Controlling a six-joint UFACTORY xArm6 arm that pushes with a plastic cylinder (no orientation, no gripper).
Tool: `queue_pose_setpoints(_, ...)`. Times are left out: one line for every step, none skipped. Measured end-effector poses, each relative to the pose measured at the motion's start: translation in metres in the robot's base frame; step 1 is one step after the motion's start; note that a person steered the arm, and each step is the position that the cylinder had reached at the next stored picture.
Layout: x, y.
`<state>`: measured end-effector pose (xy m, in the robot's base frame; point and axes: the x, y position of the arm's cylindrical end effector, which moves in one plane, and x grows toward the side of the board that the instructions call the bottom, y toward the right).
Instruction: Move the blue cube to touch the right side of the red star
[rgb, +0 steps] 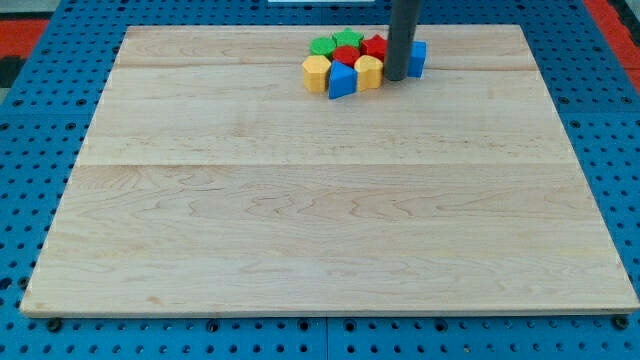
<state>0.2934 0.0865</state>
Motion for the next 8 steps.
queue_pose_setpoints(0.0, 0.025)
queue_pose_setpoints(0.008, 0.072)
queue_pose_setpoints(0.016, 0.148)
queue_pose_setpoints(0.002, 0.182)
queue_pose_setpoints(-0.026, 0.135)
queue_pose_setpoints(-0.032, 0.077)
queue_pose_setpoints(-0.03, 0.047)
queue_pose_setpoints(-0.035, 0.035)
